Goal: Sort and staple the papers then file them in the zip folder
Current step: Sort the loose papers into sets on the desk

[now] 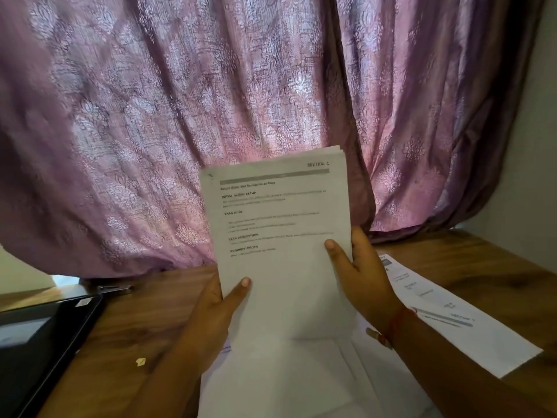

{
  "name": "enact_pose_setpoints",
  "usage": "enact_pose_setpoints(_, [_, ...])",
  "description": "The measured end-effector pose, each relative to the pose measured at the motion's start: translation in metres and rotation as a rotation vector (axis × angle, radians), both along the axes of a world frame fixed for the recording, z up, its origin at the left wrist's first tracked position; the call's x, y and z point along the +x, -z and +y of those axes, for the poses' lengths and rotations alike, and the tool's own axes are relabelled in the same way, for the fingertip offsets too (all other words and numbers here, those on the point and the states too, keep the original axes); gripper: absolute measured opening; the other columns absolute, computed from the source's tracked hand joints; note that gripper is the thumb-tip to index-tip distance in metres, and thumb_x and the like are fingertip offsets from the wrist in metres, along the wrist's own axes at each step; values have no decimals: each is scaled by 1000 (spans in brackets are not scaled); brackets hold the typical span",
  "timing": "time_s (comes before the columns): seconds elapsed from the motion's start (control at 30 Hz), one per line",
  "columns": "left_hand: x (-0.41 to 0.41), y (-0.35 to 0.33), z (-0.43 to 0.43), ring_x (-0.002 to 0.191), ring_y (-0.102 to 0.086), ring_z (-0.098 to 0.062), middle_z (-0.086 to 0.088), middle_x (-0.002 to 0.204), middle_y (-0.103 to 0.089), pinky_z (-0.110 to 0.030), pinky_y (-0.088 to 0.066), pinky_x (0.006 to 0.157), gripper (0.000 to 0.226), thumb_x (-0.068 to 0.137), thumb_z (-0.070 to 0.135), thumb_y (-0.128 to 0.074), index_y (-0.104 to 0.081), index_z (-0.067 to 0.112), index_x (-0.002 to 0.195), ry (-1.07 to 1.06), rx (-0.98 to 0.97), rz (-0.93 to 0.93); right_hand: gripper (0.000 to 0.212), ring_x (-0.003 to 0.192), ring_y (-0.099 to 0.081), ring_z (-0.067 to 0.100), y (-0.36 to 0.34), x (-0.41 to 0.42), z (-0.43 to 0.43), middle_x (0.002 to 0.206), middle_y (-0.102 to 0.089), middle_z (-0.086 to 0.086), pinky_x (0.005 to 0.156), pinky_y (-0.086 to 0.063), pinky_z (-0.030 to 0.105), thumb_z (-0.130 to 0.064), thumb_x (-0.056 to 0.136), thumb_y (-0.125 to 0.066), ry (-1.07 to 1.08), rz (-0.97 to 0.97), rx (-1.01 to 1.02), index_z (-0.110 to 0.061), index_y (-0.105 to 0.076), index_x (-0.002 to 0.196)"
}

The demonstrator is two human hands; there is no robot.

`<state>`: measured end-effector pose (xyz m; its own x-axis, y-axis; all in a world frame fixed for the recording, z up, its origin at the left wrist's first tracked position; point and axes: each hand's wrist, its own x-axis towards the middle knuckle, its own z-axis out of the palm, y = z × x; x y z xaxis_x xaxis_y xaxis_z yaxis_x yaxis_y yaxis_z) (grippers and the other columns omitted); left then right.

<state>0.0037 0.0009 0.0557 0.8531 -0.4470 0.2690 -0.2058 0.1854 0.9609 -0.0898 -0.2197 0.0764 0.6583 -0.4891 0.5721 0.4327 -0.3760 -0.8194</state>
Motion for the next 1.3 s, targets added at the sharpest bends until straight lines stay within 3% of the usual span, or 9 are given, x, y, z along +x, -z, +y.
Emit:
enact_pose_setpoints(0.27, [4, 10, 3, 98, -74, -18, 0, 117, -75, -37, -58, 88, 38, 92, 29, -65, -64, 20, 129, 0, 96, 33, 35, 95, -48, -18, 16, -4, 2, 116, -46, -34, 82, -27, -7, -35, 101, -48, 142, 233, -302, -28, -47, 135])
enact_pose_setpoints(0.4, [6, 6, 5, 110, -71, -27, -8, 120, -74, -47, -54, 97, 34, 94, 18, -64, -65, 13, 127, 40, 63, 119, 24, 90, -52, -24, 14, 1, -1, 106, -52, -34, 78, -41, -4, -27, 100, -52, 38, 230, -159, -33, -51, 123])
enact_pose_setpoints(0.57, [10, 2, 16, 109, -71, -33, -10, 121, -73, -54, -55, 96, 40, 93, 15, -68, -62, 17, 132, 32, 47, 162, 25, 98, -66, 2, 12, -2, 2, 106, -68, -16, 69, -50, 6, -30, 102, -49, -112, 257, 15, -23, -61, 123])
enact_pose_setpoints(0.73, [17, 3, 24, 81, -77, -27, -21, 113, -72, -32, -61, 59, 33, 96, 11, -62, -61, 8, 129, 21, -93, 301, 36, 74, -72, 10, 5, -5, 6, 94, -72, 6, 62, -58, 23, -29, 107, -34, -269, 350, 311, -10, -65, 110])
enact_pose_setpoints(0.87, [34, 7, 34, 66, -69, -23, -21, 117, -71, -23, -51, 39, 38, 94, 22, -65, -62, 9, 130, -21, -206, 427, 31, 104, -61, 13, 20, -4, 9, 120, -67, 2, 98, -50, 32, -31, 103, -45, -113, 579, -474, -13, -63, 121])
enact_pose_setpoints(0.93, [36, 7, 38, 75, -73, -26, -15, 113, -75, -29, -60, 52, 39, 93, 25, -67, -63, 13, 129, -12, -257, 490, 37, 110, -58, 15, 25, -5, 18, 123, -65, 1, 103, -45, 35, -41, 101, -46, -129, 658, -710, -16, -63, 122])
enact_pose_setpoints(1.03, [38, 9, 42, 121, -64, -37, -15, 134, -66, -54, -56, 91, 66, 78, 25, -87, -59, 19, 138, 14, -310, 581, 51, 128, -48, 20, 31, -5, 30, 140, -54, 2, 112, -36, 38, -52, 99, -44, -174, 806, -892, -19, -54, 135])
enact_pose_setpoints(1.13, [39, 9, 42, 121, -64, -36, -15, 130, -68, -50, -58, 87, 48, 89, 21, -73, -60, 17, 135, -4, -368, 572, 61, 143, -31, 21, 33, -6, 30, 156, -35, -1, 118, -26, 38, -57, 97, -43, -162, 917, -1052, -24, -39, 148])
enact_pose_setpoints(1.3, [34, 7, 39, 117, -65, -35, -14, 124, -71, -43, -59, 81, 25, 100, 15, -58, -62, 14, 125, -30, -367, 560, 54, 127, -48, 21, 32, -2, 23, 141, -53, 0, 109, -38, 38, -59, 95, -45, -100, 914, -1066, -26, -51, 137])
